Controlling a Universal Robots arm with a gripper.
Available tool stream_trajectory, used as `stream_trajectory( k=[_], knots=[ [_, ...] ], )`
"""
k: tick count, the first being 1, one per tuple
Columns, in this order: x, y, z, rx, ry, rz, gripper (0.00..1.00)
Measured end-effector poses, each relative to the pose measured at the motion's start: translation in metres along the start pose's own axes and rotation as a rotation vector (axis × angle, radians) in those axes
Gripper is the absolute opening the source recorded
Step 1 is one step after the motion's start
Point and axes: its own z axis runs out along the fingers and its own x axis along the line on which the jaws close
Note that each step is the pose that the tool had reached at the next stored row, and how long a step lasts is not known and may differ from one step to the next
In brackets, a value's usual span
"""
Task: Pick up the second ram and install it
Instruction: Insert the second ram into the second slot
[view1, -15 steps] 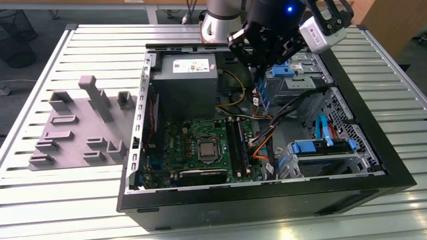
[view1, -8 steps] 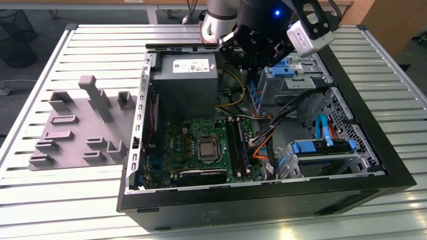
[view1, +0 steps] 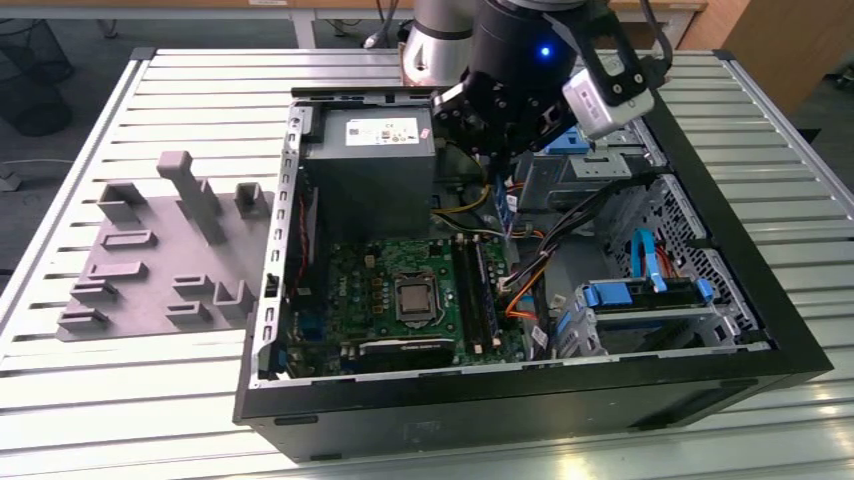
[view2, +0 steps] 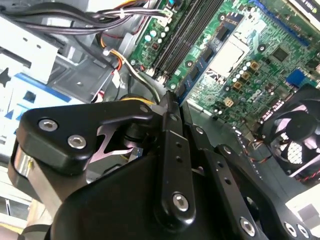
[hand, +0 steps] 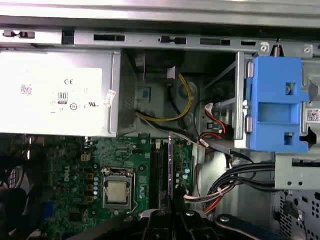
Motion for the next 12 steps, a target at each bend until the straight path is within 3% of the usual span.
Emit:
stream_trajectory(
  k=[4, 12],
  knots=[
    [0.0025, -0.0066, 0.0036, -0.0005, 0.0007, 0.0, 0.14],
    [0.003, -0.0072, 0.0046, -0.0004, 0.0012, -0.002, 0.14]
  ],
)
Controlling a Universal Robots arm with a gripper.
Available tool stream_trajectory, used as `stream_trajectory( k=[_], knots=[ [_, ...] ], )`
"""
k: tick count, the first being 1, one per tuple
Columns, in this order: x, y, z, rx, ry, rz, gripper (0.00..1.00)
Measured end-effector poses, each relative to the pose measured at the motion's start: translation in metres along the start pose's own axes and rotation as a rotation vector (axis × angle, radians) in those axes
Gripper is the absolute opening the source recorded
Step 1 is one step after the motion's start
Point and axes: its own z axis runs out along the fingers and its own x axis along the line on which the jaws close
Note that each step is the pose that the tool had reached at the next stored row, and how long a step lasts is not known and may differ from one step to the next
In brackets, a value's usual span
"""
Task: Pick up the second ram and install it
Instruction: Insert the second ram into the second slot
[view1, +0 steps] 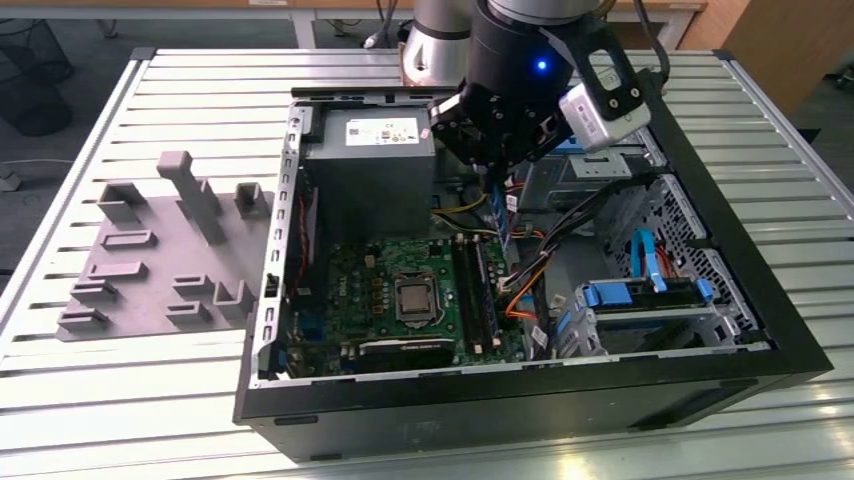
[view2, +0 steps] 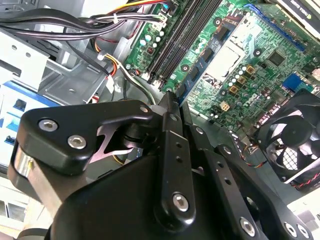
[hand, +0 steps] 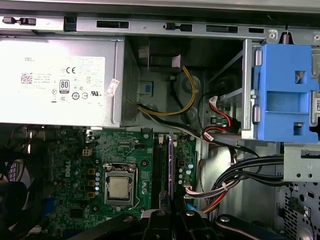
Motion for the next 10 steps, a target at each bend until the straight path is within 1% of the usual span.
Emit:
stream_trajectory(
  k=[5, 10],
  knots=[
    [0.0007, 0.0, 0.0003, 0.0001, 0.0, 0.0, 0.14],
    [0.0029, -0.0018, 0.0035, -0.0002, 0.0006, 0.0, 0.14]
  ],
)
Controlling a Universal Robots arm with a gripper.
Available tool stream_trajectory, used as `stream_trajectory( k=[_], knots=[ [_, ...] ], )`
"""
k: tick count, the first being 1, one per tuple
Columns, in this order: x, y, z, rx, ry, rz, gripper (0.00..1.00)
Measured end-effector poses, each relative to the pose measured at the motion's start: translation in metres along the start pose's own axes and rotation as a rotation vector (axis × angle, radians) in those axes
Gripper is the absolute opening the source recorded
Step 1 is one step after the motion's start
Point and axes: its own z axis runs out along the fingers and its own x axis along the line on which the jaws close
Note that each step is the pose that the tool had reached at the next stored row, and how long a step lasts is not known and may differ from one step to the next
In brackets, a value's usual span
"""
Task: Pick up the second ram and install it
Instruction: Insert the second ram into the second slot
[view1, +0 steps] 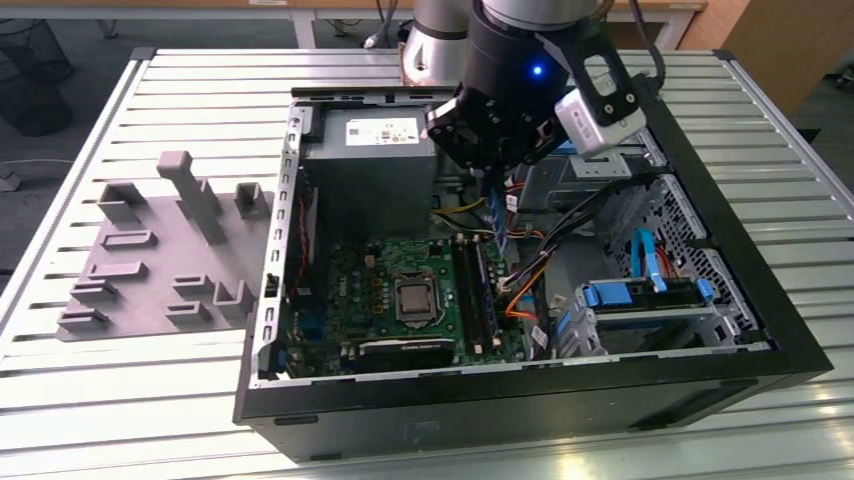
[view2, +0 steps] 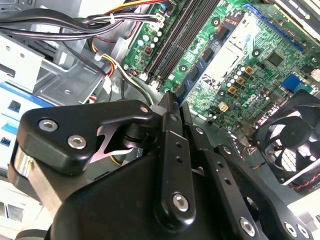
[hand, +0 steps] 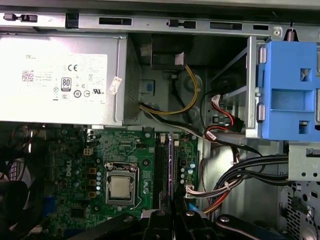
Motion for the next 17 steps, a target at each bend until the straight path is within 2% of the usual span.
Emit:
stream_trajectory(
  k=[8, 12, 17],
  knots=[
    [0.0018, -0.001, 0.0135, 0.0, 0.006, -0.003, 0.14],
    [0.0018, -0.001, 0.0138, 0.0002, 0.0062, -0.003, 0.14],
    [0.0019, -0.0016, 0.0204, -0.0003, 0.0086, -0.01, 0.14]
  ],
)
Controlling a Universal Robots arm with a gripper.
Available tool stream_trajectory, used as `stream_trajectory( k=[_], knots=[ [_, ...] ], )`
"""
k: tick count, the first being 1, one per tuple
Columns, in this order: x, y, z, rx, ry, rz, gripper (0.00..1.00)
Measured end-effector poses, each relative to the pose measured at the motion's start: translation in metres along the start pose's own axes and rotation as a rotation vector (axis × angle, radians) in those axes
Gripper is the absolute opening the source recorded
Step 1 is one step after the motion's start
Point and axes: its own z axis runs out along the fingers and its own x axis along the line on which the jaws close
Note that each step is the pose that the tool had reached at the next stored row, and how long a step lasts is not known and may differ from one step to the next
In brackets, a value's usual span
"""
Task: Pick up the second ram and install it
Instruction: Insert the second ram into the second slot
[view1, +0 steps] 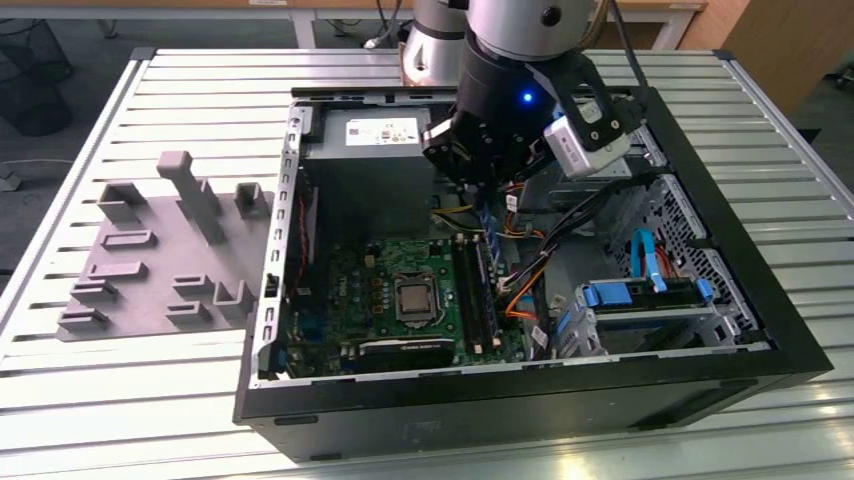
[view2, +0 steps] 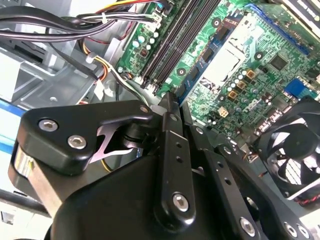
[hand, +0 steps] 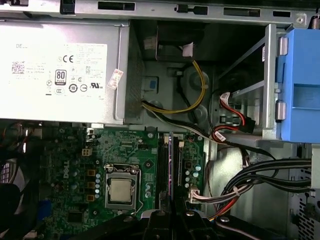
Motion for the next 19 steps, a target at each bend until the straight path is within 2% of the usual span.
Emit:
stream_trajectory(
  k=[10, 19],
  knots=[
    [0.0003, -0.0018, 0.0178, -0.0001, 0.0056, 0.0, 0.14],
    [0.0003, -0.0022, 0.019, -0.0002, 0.0058, 0.0, 0.14]
  ],
)
